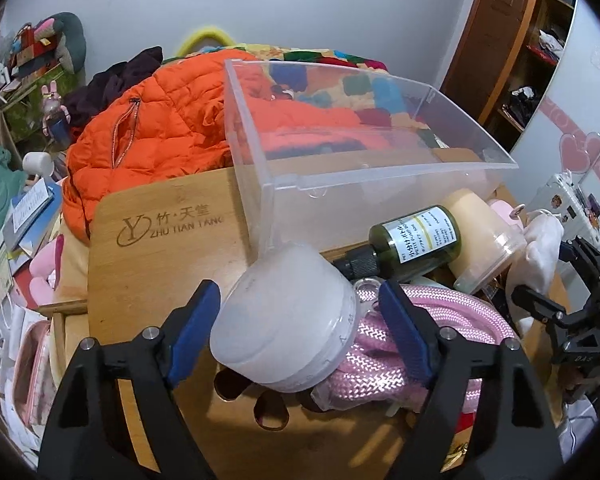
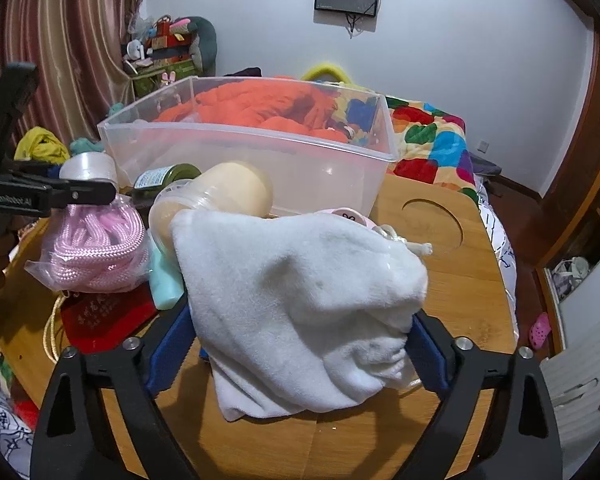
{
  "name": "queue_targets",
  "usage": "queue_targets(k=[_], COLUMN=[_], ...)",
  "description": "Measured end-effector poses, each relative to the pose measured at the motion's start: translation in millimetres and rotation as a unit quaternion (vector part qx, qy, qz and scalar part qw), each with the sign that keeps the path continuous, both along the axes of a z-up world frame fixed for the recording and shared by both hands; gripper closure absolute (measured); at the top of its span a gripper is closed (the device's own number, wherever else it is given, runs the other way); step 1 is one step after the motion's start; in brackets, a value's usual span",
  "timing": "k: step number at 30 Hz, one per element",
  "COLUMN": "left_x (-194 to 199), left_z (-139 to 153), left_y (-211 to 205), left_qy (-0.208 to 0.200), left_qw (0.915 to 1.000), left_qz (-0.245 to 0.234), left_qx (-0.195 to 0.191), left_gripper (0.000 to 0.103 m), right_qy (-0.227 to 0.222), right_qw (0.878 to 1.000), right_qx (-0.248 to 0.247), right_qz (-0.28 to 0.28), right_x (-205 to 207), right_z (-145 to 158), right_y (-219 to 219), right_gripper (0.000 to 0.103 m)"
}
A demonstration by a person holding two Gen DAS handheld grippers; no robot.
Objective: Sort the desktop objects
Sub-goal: 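Grasp the clear tape roll with the left tool while the right tool grasps the white cloth pouch, then carry the tape roll with the left tool while the right tool carries the pouch over the clear box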
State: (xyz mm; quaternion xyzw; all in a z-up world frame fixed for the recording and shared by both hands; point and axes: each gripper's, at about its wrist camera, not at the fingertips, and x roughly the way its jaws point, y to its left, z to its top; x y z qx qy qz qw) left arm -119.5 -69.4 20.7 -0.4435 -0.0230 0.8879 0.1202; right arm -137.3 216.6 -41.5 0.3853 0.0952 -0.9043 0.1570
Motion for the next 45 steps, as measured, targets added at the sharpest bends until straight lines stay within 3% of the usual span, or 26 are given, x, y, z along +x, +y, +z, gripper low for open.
queue_targets(k=[4,9,15,27,45], left_x=[4.6,8.8,20.4,47.4,43.2], left_z=[1.2,4.0,12.6,33.6,71.3], left_y=[-4.6,-9.2,-7.8,1.9,2.7], left_qy=[0.007,0.002,0.026,0.085,0.128], left_qw=[0.9999,0.9995,0.9991,0.9928,0.9889], left_qz=[0.008,0.006,0.03,0.039,0.035], left_qx=[0.008,0.03,-0.018,-0.075,-0.067], left_gripper=[0.029,0.048,0.072,0.074,0.074], right_qy=[-0.002,-0.009,-0.02,0.012,0.057], right_qw=[1.0,1.0,0.998,0.992,0.989], right_qx=[-0.015,-0.024,-0.06,-0.11,-0.114], right_qz=[0.006,0.017,0.029,0.055,0.068], right_x=[5.3,11.6,16.8,26.8,7.5], right_z=[4.8,6.1,12.1,48.4,96.8], right_y=[-0.7,-0.1,8.3,12.6,11.7], right_gripper=[0.028,0.03,0.03,0.031,0.03])
